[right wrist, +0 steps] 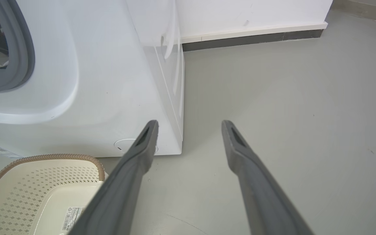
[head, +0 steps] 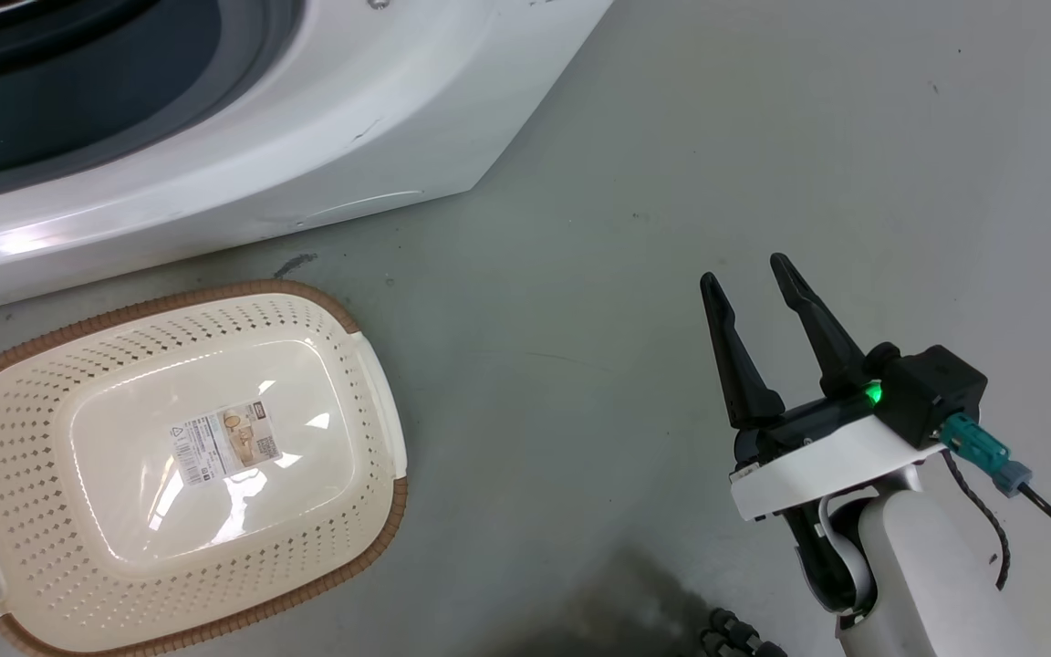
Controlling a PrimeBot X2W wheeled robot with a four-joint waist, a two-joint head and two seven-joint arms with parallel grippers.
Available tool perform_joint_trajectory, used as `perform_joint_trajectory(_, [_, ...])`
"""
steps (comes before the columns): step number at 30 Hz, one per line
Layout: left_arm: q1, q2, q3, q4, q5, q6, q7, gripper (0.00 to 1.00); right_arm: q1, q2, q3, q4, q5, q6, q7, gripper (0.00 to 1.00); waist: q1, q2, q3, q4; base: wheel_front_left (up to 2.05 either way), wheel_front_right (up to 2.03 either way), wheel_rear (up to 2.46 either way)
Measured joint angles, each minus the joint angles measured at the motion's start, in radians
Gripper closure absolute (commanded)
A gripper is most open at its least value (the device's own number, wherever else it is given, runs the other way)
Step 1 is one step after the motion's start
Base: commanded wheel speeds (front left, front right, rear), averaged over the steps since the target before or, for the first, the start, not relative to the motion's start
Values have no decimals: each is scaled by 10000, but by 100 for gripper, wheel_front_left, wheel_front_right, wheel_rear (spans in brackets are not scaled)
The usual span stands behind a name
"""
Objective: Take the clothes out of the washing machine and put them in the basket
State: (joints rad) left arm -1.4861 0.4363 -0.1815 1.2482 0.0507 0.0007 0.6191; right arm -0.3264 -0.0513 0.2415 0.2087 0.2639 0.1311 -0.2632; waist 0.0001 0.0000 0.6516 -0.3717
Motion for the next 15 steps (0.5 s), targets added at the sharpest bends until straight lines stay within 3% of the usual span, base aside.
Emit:
perform_joint_trajectory(1, [-2, -12, 33, -6, -61, 8, 188, 20, 0, 0, 2, 2, 13, 0, 0, 0, 0, 0, -6, 4, 0, 0, 0])
perform_joint_trajectory(3, [-4, -19, 100, -25, -201, 58, 387, 90, -2, 0, 13, 19, 27, 0, 0, 0, 0, 0, -18, 16, 0, 0, 0])
perform_joint_trajectory(4, [2, -19, 98, -52, -201, 81, 397, 100, -6, 0, 21, 25, 27, 0, 0, 0, 0, 0, -22, 25, 0, 0, 0])
perform_joint_trajectory(9, [251, 10, 36, -456, -247, 270, 157, 100, -64, 2, 73, 94, 86, 0, 0, 0, 0, 0, -79, 62, 0, 0, 0])
perform_joint_trajectory(15, [980, 107, 92, -1231, -391, 765, -1246, 100, -83, 2, 104, 332, 92, 0, 0, 0, 1, 0, -461, 93, 0, 0, 0])
